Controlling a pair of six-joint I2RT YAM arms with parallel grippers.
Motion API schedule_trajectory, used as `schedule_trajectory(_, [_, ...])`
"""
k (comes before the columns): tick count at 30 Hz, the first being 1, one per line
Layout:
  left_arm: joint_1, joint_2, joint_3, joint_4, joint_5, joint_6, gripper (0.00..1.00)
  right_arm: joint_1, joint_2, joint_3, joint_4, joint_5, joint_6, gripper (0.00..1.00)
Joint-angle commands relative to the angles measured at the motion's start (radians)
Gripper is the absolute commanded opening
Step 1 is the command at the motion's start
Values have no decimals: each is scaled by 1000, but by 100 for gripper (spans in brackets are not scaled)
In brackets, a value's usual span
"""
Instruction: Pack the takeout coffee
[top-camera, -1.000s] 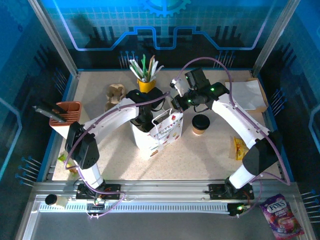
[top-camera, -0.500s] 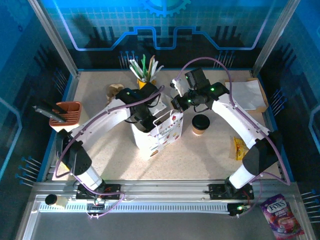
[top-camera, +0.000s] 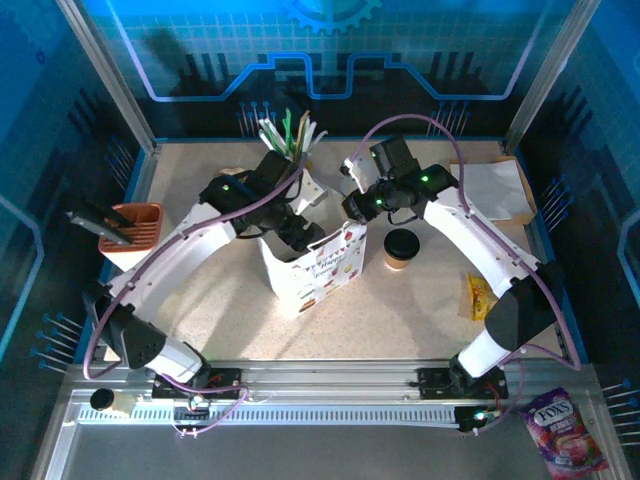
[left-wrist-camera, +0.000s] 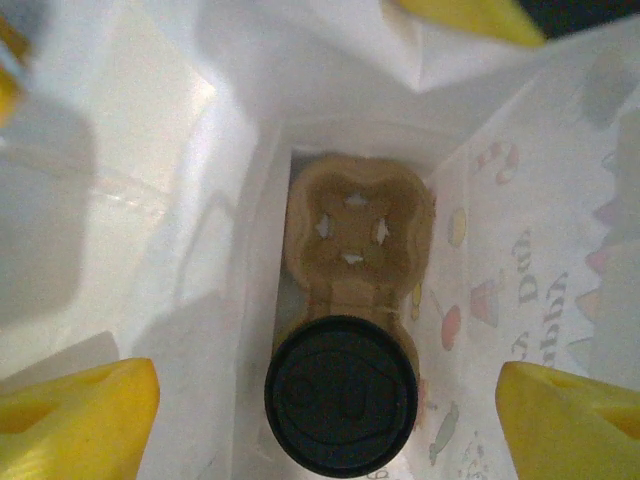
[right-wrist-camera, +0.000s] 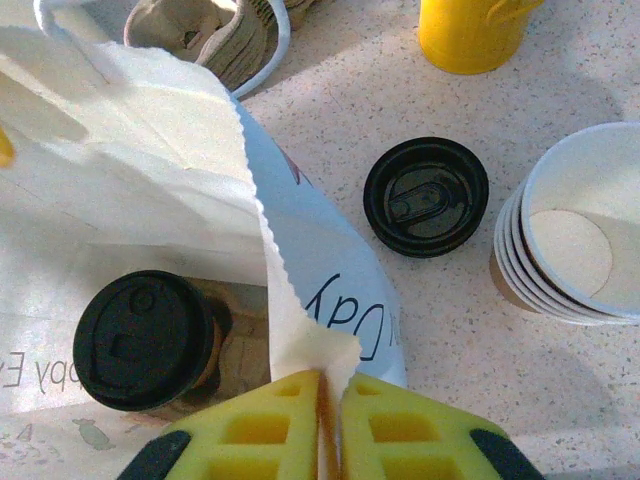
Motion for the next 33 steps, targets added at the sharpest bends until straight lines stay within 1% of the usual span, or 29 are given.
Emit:
schedule_trajectory(1, [12,-74,13,80,-45,-31,88,-3,-10,30,-19,13,-2,16])
schedule_trajectory(4, [15,-116,-6,124,-62,-41,88,-4,-21,35,-7,18,6,23])
schedule_trajectory(6, [15,-147,-22,158,-75,-48,88,-4,-32,35,9,21,15,30])
schedule_trajectory(10, [15,-210,-59,210,-175,-103,88,-19,-56,32,58,-28,59,41])
schedule_trajectory(12, [15,-248,-82,209,-263,-164,88,-31,-76,24,90,-62,85,46])
schedule_trajectory(14, [20,-287,-99,176,-346,-255,89,-54,-102,-5,140,-118,125,50])
schedule_trajectory(19, [28,-406,-203,45,-374,-457,89,-118,-142,-94,203,-267,200,57])
schedule_trajectory(21, [28,-464,-267,12,-324,-546,89,-127,-140,-114,202,-308,210,58])
schedule_trajectory(23, [27,-511,-338,9,-228,-632,88,-129,-137,-129,208,-356,222,59])
schedule_trajectory(25, [25,-548,-402,39,-119,-705,87,-128,-137,-148,231,-399,239,61])
schedule_trajectory(28, [24,-600,-478,110,-13,-781,86,-130,-142,-173,242,-444,251,61])
schedule_trajectory(30, [24,-621,-506,145,21,-805,85,-132,-153,-194,250,-482,260,62])
schedule_trajectory(33, [24,-622,-512,161,23,-802,84,-139,-192,-243,292,-524,288,62])
